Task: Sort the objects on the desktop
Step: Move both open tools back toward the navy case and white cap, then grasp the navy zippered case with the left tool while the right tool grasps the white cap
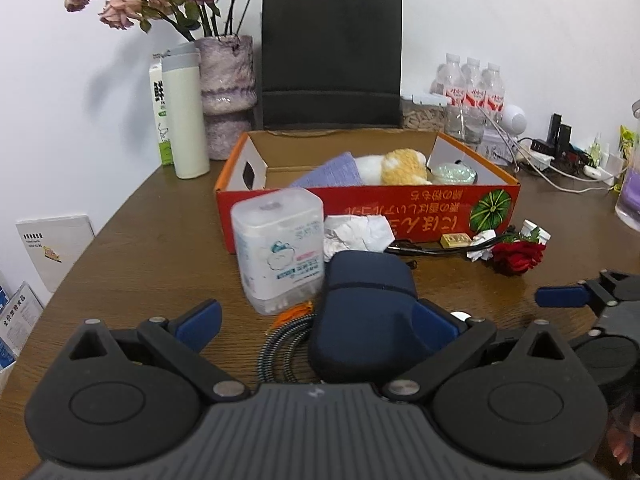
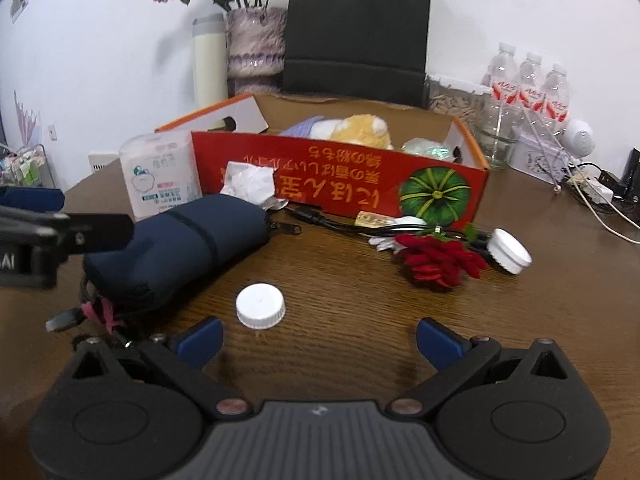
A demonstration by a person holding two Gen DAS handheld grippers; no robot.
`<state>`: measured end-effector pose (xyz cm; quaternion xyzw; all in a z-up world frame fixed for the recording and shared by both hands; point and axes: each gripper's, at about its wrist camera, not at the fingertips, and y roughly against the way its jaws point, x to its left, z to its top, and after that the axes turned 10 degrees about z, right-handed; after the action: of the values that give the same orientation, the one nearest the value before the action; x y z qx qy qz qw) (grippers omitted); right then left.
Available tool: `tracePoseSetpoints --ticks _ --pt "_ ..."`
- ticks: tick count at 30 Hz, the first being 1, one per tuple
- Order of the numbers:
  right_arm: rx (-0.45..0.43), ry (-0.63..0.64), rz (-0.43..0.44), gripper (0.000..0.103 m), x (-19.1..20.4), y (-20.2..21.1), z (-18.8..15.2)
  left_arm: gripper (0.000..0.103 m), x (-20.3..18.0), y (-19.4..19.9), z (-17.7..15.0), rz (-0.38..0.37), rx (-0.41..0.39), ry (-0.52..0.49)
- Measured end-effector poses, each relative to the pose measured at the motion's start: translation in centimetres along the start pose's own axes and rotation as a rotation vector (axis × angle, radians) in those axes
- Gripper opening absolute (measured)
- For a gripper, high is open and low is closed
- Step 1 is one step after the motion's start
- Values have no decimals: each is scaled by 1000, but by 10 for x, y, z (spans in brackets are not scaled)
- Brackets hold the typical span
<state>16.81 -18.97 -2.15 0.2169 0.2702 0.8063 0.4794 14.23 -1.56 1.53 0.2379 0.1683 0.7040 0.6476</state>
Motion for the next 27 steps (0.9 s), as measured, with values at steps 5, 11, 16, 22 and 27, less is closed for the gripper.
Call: tracePoseSetpoints --ticks 5,11,16,22,27 --pt "2 -33 22 103 -3 -17 7 103 2 -10 0 3 23 23" --pt "-25 -1 61 90 -4 -19 9 103 2 -20 4 0 34 41" --pt "-44 30 94 55 -4 -12 9 103 -7 -26 8 -4 41 26" --pt "-60 28 91 27 -18 -7 7 103 -22 -36 11 3 62 -2" --pt "-66 8 74 27 -34 -3 5 103 -40 -48 11 14 85 -55"
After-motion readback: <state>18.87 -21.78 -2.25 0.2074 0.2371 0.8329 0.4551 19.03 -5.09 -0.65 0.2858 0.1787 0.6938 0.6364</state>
